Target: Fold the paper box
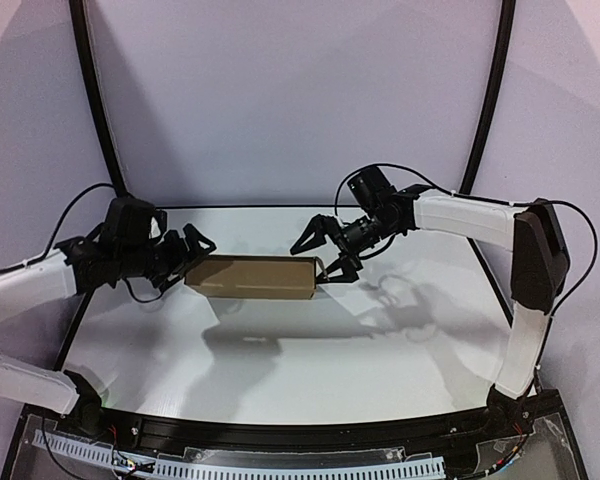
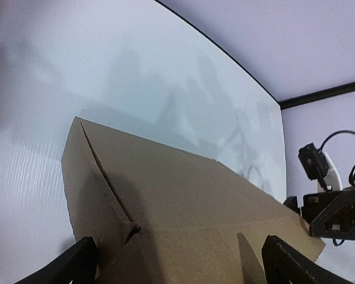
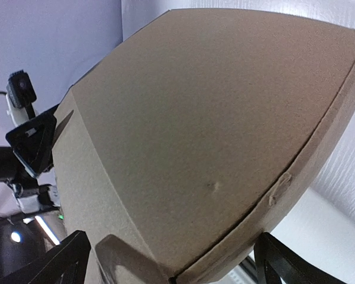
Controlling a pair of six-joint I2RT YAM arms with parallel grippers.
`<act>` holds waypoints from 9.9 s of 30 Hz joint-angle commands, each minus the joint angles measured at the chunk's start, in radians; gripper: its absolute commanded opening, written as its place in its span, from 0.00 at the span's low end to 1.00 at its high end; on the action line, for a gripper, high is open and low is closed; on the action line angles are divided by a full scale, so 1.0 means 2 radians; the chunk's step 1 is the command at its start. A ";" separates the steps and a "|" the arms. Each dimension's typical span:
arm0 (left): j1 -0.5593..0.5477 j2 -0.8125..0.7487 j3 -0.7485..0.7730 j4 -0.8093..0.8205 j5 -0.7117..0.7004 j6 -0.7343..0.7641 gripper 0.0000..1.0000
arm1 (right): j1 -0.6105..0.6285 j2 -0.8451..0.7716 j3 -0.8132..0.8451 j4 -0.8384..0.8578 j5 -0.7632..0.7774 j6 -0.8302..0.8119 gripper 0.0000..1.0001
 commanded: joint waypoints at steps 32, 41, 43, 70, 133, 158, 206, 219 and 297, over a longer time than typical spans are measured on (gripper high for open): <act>0.061 0.201 0.261 -0.143 -0.047 0.053 0.99 | -0.084 0.103 0.198 -0.025 0.097 -0.015 0.98; 0.065 0.239 0.267 -0.122 -0.010 0.039 0.99 | -0.090 0.091 0.226 -0.042 0.166 -0.102 0.98; 0.065 0.244 0.266 -0.120 -0.007 0.037 0.99 | -0.090 0.066 0.197 -0.019 0.177 -0.126 0.98; 0.065 0.270 0.298 -0.140 -0.020 0.041 0.99 | 0.061 -0.110 -0.012 0.076 0.465 -0.555 0.81; 0.089 0.159 0.324 -0.230 0.016 0.427 0.98 | 0.043 0.017 0.094 0.001 0.441 -0.391 0.49; 0.112 0.290 0.438 -0.301 0.055 0.436 0.13 | 0.043 0.038 0.135 -0.028 0.437 -0.385 0.47; 0.080 0.327 0.433 -0.332 -0.042 0.149 0.01 | 0.062 0.022 0.124 -0.025 0.484 -0.330 0.47; 0.080 0.315 0.403 -0.317 -0.050 0.158 0.01 | 0.059 -0.011 0.168 -0.033 0.528 -0.392 0.61; 0.038 0.242 0.236 -0.207 -0.070 0.205 0.01 | 0.058 0.000 0.039 0.021 0.385 -0.340 0.00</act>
